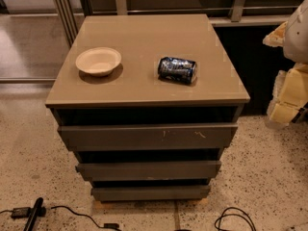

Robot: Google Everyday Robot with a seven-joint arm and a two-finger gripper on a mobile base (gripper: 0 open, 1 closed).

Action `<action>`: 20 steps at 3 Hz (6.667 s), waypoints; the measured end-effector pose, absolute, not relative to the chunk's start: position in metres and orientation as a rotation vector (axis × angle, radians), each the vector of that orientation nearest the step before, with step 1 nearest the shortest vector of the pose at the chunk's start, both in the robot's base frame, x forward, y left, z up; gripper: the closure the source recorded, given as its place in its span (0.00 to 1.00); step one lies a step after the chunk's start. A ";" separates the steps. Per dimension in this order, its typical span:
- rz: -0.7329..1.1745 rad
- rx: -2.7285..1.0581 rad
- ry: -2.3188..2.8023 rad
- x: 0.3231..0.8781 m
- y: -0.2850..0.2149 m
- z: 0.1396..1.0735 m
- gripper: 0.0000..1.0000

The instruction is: Open top drawer

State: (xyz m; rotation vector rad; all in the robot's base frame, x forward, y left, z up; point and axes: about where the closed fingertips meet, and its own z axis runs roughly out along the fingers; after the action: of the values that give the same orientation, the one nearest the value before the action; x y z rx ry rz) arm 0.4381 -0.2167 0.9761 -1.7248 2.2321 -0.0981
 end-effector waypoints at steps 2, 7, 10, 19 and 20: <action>-0.079 -1.719 2.221 0.438 -0.216 0.972 0.00; 0.106 -1.441 1.988 0.444 -0.215 0.903 0.00; 0.155 -1.454 2.003 0.461 -0.152 0.787 0.00; 0.357 -1.385 1.990 0.542 -0.107 0.654 0.00; 0.383 -1.369 2.001 0.543 -0.110 0.650 0.00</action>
Offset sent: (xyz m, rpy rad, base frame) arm -0.0015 0.0005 -0.0155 0.0413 0.0183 0.0107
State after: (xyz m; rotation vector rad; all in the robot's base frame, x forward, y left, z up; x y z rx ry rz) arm 0.5428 -0.1098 0.6496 -1.3688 2.0013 0.3834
